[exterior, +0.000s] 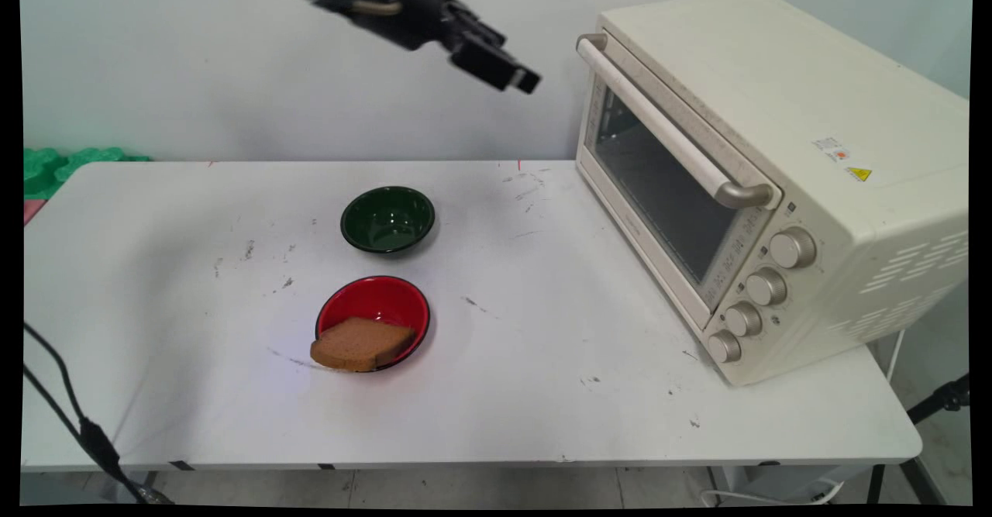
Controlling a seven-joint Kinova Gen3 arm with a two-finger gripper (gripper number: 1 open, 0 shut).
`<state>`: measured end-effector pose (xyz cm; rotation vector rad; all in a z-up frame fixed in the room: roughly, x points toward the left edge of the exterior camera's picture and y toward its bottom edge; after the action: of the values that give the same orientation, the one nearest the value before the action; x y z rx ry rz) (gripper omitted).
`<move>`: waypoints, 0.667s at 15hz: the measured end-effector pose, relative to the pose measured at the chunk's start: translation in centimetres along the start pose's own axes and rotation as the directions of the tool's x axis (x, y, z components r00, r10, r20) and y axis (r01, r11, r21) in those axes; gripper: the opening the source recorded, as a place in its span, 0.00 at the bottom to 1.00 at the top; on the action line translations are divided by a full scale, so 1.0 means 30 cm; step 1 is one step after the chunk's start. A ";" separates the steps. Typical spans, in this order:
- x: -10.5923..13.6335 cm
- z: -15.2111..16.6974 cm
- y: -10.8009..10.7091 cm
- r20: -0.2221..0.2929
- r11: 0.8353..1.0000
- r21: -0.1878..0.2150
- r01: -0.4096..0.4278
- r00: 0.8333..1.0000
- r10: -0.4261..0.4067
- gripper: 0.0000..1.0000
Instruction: Open the oven
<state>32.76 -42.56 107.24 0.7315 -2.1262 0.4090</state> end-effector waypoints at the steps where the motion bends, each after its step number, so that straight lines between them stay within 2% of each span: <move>1: 0.033 0.035 0.007 0.005 1.000 0.001 -0.009 1.000 0.009 1.00; 10: 0.238 0.304 0.060 0.077 0.997 -0.004 -0.078 0.994 0.078 1.00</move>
<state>22.63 -48.45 107.38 0.6753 -2.2328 0.4280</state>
